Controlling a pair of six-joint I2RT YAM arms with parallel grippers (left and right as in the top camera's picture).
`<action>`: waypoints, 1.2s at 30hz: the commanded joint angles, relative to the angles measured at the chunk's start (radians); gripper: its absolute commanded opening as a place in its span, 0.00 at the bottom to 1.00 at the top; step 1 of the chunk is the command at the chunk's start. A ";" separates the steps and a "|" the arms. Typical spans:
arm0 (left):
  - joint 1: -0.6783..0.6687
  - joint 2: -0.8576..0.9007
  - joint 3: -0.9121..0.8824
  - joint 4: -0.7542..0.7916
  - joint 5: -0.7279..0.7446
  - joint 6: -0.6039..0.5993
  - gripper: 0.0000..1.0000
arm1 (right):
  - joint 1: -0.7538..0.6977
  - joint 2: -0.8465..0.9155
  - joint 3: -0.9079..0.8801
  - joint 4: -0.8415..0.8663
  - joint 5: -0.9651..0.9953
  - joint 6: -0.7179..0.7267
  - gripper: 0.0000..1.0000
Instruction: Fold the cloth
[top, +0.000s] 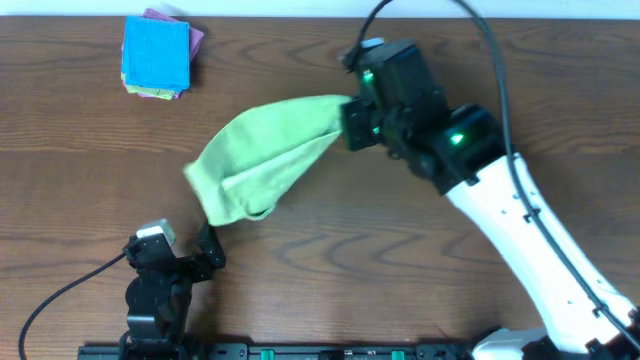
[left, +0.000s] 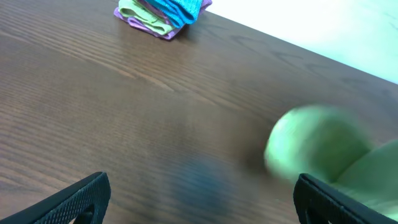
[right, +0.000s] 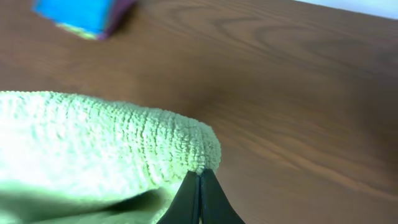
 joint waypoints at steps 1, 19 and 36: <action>0.004 -0.006 -0.018 -0.007 -0.006 0.000 0.95 | -0.119 0.025 0.021 -0.051 0.100 -0.008 0.01; 0.004 -0.006 -0.018 -0.007 -0.006 0.000 0.95 | -0.155 0.212 0.001 -0.174 -0.020 -0.272 0.85; 0.004 -0.006 -0.018 -0.007 -0.006 0.000 0.95 | 0.034 0.537 -0.045 -0.104 0.051 -0.259 0.50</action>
